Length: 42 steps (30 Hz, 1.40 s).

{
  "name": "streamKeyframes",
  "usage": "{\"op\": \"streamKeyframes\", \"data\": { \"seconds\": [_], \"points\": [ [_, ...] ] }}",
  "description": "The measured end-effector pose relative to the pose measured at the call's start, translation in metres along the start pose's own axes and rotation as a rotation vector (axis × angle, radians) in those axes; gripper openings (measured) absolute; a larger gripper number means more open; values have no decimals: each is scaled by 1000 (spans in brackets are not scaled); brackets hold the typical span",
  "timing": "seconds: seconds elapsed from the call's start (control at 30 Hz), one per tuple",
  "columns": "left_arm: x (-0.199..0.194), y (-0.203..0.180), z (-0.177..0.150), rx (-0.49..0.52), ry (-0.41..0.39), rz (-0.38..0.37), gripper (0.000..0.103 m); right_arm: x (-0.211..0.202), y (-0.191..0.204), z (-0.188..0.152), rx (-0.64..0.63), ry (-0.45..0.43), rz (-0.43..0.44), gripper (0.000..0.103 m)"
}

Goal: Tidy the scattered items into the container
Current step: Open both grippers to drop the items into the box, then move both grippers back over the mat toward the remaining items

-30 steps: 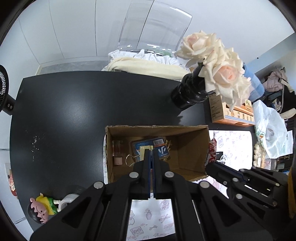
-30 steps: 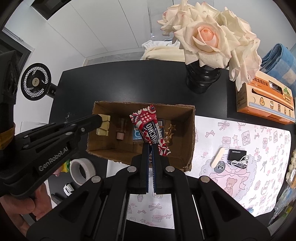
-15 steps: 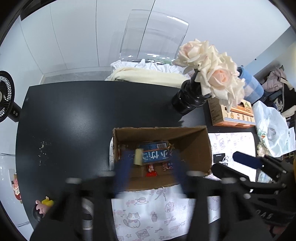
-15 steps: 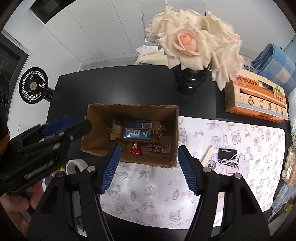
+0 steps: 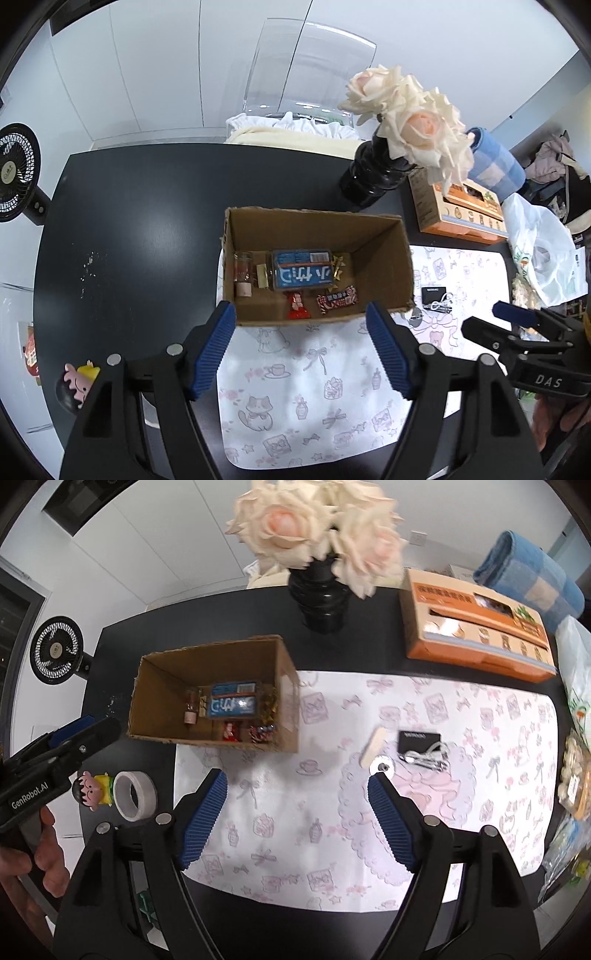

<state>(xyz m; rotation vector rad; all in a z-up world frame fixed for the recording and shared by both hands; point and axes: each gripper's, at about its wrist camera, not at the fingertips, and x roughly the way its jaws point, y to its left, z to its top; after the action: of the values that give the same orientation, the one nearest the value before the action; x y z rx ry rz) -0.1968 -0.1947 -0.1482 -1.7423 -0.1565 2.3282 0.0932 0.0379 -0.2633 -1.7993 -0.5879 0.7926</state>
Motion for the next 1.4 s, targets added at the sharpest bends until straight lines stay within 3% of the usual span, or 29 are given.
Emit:
{"op": "streamKeyframes", "data": {
  "seconds": [0.4, 0.8, 1.0, 1.4],
  "points": [
    [-36, -77, -11, 12, -71, 12, 72, -63, -69, -30, 31, -79, -18, 81],
    [-33, -168, -47, 48, -37, 19, 72, -99, -145, -69, 41, -118, -18, 81],
    [-7, -190, -68, 13, 0, 53, 72, -75, -174, -78, 18, -90, 12, 81],
    [85, -215, -95, -50, 75, 80, 71, 2, -209, -73, -44, -36, 67, 79]
  ]
}}
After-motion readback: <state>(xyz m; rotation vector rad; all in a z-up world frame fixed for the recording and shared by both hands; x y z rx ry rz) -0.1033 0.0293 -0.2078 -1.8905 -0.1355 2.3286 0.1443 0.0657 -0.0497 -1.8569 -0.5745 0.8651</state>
